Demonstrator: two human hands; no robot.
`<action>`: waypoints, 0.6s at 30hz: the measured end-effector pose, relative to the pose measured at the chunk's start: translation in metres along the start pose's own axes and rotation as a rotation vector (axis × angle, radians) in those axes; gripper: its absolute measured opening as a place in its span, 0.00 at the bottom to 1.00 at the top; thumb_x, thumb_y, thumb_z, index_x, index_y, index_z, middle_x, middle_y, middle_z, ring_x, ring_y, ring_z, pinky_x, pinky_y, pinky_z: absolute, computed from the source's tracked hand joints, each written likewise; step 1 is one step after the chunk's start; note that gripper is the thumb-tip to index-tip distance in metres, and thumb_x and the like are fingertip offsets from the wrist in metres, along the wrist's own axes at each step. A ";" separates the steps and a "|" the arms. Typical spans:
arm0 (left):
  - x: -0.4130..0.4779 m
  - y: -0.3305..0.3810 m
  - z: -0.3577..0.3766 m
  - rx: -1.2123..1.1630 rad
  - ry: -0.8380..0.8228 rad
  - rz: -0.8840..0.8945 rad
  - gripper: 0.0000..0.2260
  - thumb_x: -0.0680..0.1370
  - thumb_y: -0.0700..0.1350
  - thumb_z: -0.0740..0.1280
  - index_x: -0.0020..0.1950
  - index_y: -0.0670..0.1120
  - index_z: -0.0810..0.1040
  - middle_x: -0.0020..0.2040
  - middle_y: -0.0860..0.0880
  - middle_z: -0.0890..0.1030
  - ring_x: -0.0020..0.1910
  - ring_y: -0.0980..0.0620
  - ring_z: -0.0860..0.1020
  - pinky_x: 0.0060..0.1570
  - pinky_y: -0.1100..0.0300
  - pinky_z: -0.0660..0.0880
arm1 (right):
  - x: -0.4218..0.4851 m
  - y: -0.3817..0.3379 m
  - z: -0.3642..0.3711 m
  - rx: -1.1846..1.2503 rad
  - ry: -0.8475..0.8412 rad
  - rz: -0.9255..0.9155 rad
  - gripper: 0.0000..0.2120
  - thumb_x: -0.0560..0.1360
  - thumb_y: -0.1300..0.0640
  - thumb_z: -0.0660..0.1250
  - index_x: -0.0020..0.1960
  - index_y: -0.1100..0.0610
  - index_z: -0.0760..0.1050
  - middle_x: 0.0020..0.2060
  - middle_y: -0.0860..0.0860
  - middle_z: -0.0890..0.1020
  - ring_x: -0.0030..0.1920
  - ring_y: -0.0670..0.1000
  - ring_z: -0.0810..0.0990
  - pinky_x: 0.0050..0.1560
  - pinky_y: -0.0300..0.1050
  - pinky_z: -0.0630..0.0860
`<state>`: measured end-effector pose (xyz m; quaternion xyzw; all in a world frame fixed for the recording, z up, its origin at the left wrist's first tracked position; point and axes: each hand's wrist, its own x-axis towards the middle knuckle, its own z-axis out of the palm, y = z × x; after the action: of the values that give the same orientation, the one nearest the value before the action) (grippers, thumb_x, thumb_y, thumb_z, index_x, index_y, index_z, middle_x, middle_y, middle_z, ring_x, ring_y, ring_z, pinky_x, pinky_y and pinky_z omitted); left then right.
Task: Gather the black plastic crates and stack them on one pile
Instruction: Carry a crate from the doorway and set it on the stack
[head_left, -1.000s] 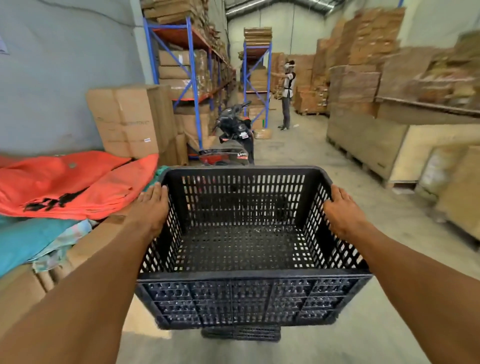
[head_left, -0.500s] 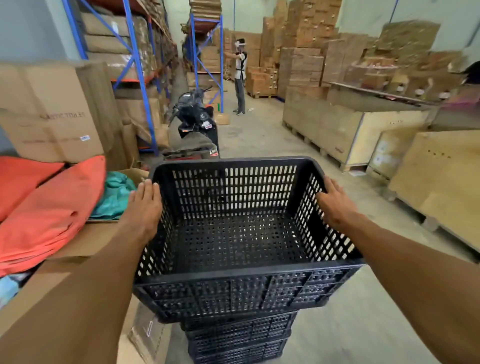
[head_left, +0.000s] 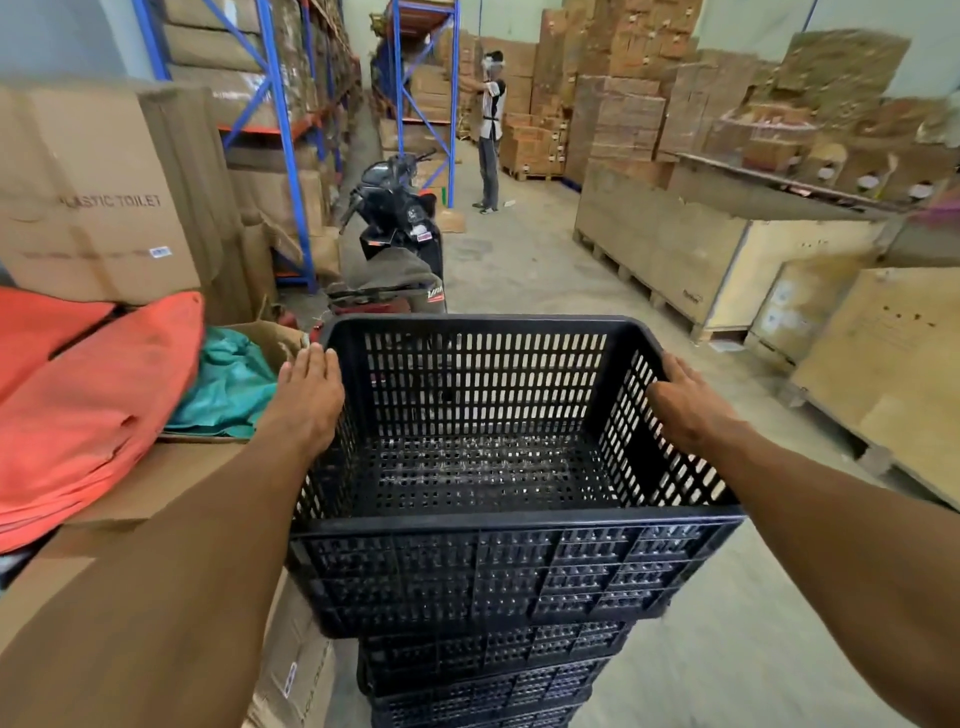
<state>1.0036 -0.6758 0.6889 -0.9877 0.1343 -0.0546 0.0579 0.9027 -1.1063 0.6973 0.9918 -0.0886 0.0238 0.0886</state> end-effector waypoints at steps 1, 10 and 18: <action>0.006 0.001 0.001 -0.004 -0.012 -0.002 0.33 0.76 0.31 0.57 0.77 0.35 0.42 0.78 0.35 0.45 0.78 0.38 0.46 0.75 0.46 0.47 | 0.006 0.001 0.000 -0.002 0.002 -0.007 0.07 0.74 0.64 0.70 0.52 0.63 0.77 0.75 0.66 0.60 0.74 0.66 0.64 0.74 0.60 0.65; 0.042 0.008 0.007 -0.026 0.007 -0.020 0.34 0.76 0.31 0.58 0.77 0.36 0.43 0.78 0.36 0.46 0.78 0.38 0.46 0.76 0.45 0.48 | 0.046 0.015 0.001 -0.001 -0.012 -0.015 0.05 0.72 0.67 0.70 0.48 0.64 0.77 0.77 0.66 0.57 0.75 0.67 0.62 0.74 0.61 0.65; 0.050 0.007 0.016 -0.006 -0.006 -0.027 0.32 0.78 0.34 0.58 0.77 0.36 0.44 0.78 0.36 0.47 0.78 0.38 0.47 0.76 0.44 0.49 | 0.062 0.015 0.009 0.043 -0.042 -0.035 0.05 0.73 0.70 0.67 0.48 0.64 0.77 0.74 0.68 0.62 0.73 0.67 0.65 0.73 0.60 0.66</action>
<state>1.0519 -0.6942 0.6771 -0.9898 0.1207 -0.0520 0.0546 0.9614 -1.1332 0.6945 0.9952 -0.0728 0.0032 0.0655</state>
